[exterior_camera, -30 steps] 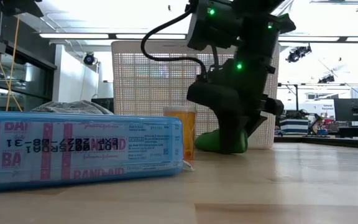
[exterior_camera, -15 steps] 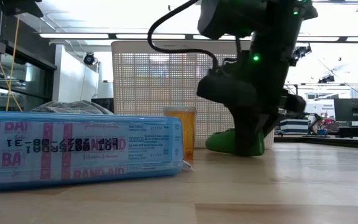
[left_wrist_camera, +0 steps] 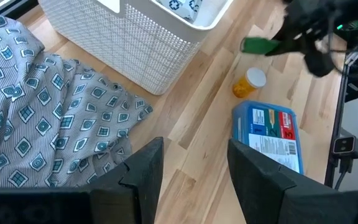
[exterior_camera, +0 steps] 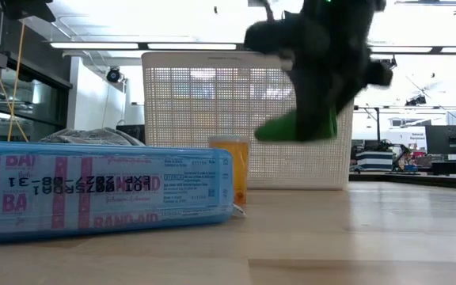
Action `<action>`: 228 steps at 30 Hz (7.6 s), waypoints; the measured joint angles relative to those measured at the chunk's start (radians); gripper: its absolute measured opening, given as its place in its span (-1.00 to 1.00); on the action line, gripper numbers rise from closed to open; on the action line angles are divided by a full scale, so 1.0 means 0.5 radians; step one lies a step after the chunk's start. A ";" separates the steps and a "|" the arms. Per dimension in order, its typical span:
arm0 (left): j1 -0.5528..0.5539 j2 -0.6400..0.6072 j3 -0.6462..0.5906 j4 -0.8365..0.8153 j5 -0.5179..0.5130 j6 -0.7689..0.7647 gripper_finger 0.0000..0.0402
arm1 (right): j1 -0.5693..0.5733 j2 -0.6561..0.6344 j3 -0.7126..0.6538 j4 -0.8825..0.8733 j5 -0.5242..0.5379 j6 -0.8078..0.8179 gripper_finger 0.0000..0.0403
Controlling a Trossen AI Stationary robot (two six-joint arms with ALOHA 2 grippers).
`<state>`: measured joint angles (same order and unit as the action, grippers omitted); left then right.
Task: Pick & place medical supplies in basket/bin
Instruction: Put the rolled green bandage into the white bin, then put the orange pill bottle into the white bin
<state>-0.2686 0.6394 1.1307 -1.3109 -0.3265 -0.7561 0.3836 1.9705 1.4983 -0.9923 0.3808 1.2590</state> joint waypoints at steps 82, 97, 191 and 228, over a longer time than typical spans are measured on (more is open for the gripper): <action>0.000 0.000 0.000 0.017 -0.070 0.020 0.05 | -1.238 -0.140 1.226 -0.572 0.022 -1.505 -0.81; 0.000 0.000 0.000 0.016 -0.070 0.020 0.05 | -1.436 -0.137 0.567 -0.068 -0.545 -1.542 -0.81; 0.000 0.000 0.000 0.017 -0.057 -0.070 0.05 | -1.309 -0.137 1.330 0.587 -1.031 -1.794 -0.26; 0.000 0.325 0.000 0.063 0.387 -0.051 0.05 | -0.128 -0.156 1.670 -0.346 -0.566 -0.952 -0.30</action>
<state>-0.2687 0.8020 1.1307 -1.2797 -0.1329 -0.7815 0.3198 1.8923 2.3333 -1.1654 0.0976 0.7829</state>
